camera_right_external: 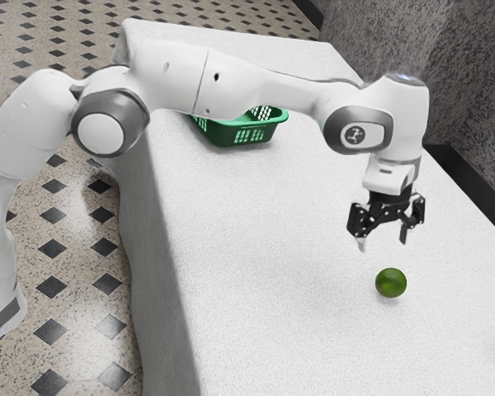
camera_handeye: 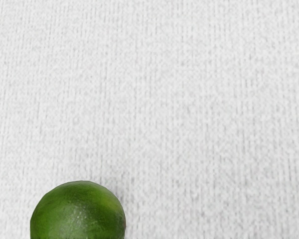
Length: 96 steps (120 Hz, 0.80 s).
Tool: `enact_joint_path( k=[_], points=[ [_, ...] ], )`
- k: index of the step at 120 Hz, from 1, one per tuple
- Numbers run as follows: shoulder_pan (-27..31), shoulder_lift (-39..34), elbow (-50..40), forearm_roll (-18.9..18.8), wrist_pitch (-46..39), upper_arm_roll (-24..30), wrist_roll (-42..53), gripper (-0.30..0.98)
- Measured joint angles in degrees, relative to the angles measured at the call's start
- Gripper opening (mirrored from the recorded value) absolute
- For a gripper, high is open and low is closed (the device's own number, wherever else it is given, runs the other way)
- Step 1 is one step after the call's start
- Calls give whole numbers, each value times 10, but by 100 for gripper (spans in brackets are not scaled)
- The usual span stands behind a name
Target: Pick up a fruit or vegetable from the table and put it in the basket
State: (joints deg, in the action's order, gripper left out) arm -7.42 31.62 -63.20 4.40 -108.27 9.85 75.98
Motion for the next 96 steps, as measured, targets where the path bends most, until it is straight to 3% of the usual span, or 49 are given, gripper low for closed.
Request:
enact_joint_path(
  k=[96],
  points=[
    [1,67,0,-3,-87,-2,45,68]
  ],
)
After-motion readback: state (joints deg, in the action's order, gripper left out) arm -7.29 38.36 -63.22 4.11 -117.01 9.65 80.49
